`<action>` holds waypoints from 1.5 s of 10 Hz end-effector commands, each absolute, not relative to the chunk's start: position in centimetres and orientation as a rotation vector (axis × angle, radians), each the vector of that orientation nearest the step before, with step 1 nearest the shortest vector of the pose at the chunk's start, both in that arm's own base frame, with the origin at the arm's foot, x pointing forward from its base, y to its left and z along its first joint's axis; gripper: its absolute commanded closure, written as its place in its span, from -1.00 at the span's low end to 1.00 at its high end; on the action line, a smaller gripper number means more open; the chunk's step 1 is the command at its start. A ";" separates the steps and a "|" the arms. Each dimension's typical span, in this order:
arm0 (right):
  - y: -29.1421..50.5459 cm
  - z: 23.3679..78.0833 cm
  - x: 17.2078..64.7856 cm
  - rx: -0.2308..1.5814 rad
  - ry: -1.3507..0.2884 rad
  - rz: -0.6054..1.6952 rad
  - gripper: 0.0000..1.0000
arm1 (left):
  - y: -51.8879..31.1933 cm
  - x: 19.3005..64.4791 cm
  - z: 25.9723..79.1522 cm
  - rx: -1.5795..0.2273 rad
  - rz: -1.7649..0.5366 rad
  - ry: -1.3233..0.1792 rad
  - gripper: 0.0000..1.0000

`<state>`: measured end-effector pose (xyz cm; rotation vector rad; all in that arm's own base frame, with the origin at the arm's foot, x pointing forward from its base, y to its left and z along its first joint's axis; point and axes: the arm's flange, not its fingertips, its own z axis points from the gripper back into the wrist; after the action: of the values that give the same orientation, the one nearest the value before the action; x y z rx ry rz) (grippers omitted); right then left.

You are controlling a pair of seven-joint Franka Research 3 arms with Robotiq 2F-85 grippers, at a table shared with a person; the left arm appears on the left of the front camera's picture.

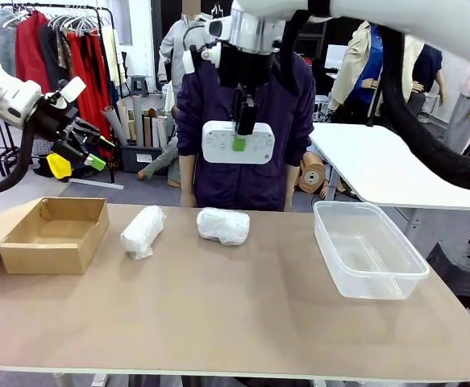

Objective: Separate and place wrapped and unwrapped clocks.
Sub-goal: If the picked Digital clock is wrapped, place it in the Package Box ; if not, place it in the Organizing box.

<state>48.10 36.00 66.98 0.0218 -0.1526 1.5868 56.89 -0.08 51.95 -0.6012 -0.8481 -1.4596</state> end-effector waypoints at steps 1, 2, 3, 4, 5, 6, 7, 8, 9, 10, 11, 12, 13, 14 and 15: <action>32.0 67.0 46.7 0.096 -0.125 1.415 1.00 | -0.1 56.9 52.0 -0.599 -1.460 -0.850 -1.00; 30.3 66.8 46.5 0.116 -0.105 1.306 1.00 | -0.1 56.9 52.0 -0.599 -1.460 -0.850 -1.00; 28.8 66.6 46.5 0.117 -0.109 1.221 1.00 | -0.1 56.9 52.0 -0.599 -1.460 -0.850 -1.00; 27.3 66.5 46.2 0.085 -0.120 1.131 1.00 | -0.1 56.9 52.0 -0.599 -1.460 -0.850 -1.00; 24.9 66.5 46.3 0.052 -0.137 0.994 1.00 | -0.1 56.9 52.0 -0.599 -1.460 -0.850 -1.00; 22.7 66.2 46.4 -0.008 -0.133 0.835 1.00 | -0.1 56.9 52.0 -0.599 -1.460 -0.850 -1.00; 20.4 65.9 46.5 -0.033 -0.111 0.690 1.00 | -0.1 56.9 52.0 -0.599 -1.460 -0.850 -1.00; 18.5 65.3 46.6 -0.027 -0.116 0.577 1.00 | -0.1 56.9 52.0 -0.599 -1.460 -0.850 -1.00; 16.9 64.7 46.9 -0.056 -0.135 0.529 1.00 | -0.1 56.9 52.0 -0.599 -1.460 -0.850 -1.00; 15.3 64.2 47.4 -0.087 -0.174 0.472 1.00 | -0.1 56.9 52.0 -0.599 -1.460 -0.850 -1.00; 13.7 63.9 48.1 -0.082 -0.193 0.413 1.00 | -0.1 56.9 52.0 -0.599 -1.460 -0.850 -1.00; 12.1 63.2 48.3 -0.142 -0.200 0.336 1.00 | -0.1 56.9 52.0 -0.599 -1.460 -0.850 -1.00; 11.1 63.2 48.8 -0.141 -0.200 0.309 1.00 | -0.1 56.9 52.0 -0.599 -1.460 -0.850 -1.00; 11.7 63.5 49.1 -0.084 -0.240 0.362 1.00 | -0.1 56.9 52.0 -0.599 -1.460 -0.850 -1.00; 11.4 63.5 49.5 -0.104 -0.175 0.371 1.00 | -0.1 56.9 52.0 -0.599 -1.460 -0.850 -1.00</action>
<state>49.78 10.94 63.30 -0.1027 -0.1894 0.3616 56.89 -0.05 51.93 -0.6012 -0.8479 -1.4588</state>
